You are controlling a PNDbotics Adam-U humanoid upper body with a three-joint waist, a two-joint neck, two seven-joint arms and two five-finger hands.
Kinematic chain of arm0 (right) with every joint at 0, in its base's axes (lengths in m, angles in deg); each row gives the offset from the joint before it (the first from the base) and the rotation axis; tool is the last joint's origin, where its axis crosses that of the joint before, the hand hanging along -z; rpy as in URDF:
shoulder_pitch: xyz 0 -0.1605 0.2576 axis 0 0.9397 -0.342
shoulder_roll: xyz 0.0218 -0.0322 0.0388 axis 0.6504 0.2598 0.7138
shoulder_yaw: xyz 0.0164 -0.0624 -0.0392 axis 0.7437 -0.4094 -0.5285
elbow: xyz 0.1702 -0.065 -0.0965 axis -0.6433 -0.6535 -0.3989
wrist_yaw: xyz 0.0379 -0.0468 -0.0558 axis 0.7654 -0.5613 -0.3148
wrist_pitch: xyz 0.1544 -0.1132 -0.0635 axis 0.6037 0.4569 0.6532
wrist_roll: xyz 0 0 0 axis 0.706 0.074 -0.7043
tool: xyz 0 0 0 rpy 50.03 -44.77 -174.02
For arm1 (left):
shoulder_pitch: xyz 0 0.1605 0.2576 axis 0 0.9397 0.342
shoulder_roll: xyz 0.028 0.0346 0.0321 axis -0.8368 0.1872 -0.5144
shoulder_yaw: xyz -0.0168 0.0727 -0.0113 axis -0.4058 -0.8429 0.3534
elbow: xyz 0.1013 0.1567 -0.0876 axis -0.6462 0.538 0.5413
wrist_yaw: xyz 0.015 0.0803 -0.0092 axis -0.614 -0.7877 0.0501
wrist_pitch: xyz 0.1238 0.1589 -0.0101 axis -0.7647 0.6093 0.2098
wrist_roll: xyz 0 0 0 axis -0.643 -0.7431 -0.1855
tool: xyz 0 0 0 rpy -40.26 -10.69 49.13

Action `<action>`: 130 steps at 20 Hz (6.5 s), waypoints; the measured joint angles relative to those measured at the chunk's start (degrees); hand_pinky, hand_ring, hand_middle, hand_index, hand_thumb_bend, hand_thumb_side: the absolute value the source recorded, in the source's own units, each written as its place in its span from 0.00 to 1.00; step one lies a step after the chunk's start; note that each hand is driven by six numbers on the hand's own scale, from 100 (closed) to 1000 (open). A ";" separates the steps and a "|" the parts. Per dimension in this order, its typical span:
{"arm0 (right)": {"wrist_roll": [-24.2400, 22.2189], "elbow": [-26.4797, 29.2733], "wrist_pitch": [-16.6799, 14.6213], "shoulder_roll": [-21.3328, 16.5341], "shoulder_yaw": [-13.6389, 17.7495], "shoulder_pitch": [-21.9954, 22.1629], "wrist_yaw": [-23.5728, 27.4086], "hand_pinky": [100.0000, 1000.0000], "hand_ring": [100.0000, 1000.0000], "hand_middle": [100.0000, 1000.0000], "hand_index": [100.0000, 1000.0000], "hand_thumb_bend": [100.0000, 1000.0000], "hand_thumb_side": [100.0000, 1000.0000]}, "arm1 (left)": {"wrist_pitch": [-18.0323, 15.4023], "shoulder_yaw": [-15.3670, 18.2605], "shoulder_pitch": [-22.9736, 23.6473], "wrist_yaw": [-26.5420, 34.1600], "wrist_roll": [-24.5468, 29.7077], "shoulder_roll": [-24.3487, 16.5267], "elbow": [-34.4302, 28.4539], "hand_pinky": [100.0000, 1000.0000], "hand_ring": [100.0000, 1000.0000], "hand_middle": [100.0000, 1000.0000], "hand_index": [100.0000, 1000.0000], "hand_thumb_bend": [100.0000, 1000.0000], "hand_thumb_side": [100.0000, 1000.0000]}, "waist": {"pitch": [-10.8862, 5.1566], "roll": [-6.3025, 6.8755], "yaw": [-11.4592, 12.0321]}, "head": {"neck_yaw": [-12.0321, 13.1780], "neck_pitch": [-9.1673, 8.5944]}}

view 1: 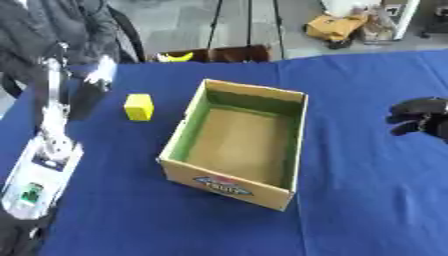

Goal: Pick up objects on the table and place them in the box.

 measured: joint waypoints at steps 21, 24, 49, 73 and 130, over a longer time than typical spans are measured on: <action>-2.58 -0.25 0.18 0.51 -1.74 -0.80 -0.01 0.71 0.79 0.78 0.83 0.00 0.75 | 13.14 4.64 -15.44 -15.15 -5.07 6.31 43.87 0.38 0.49 0.53 0.74 0.52 0.61 | 0.73 0.55 -3.70 | 1.22 -1.48; -2.63 -0.30 0.15 0.54 -1.85 -0.80 -0.02 0.71 0.79 0.78 0.83 0.00 0.76 | 13.14 4.65 -15.44 -13.85 -6.33 6.31 45.42 0.37 0.48 0.52 0.74 0.51 0.60 | 0.74 0.55 -3.70 | 1.21 -1.49; -3.10 -0.34 0.10 0.96 -1.86 -0.81 -0.20 0.71 0.80 0.78 0.83 0.00 0.76 | 13.82 4.52 -15.20 -14.08 -4.86 7.33 47.71 0.33 0.44 0.46 0.73 0.42 0.53 | 1.05 0.65 -4.03 | 1.22 -1.92; -3.56 -0.45 -0.28 0.96 -1.85 -0.85 -0.53 0.71 0.80 0.78 0.83 0.00 0.77 | 6.64 4.86 -13.93 -3.28 -18.16 8.33 48.01 0.29 0.38 0.36 0.77 0.21 0.41 | 1.52 0.51 -4.11 | 0.89 -2.36; -4.06 -1.01 -0.30 0.98 -1.53 -0.87 -0.56 0.72 0.80 0.78 0.83 0.00 0.77 | 9.00 3.26 -13.80 -6.45 -15.66 8.37 47.56 0.27 0.39 0.37 0.75 0.00 0.12 | 1.46 0.47 -4.06 | -0.42 -2.37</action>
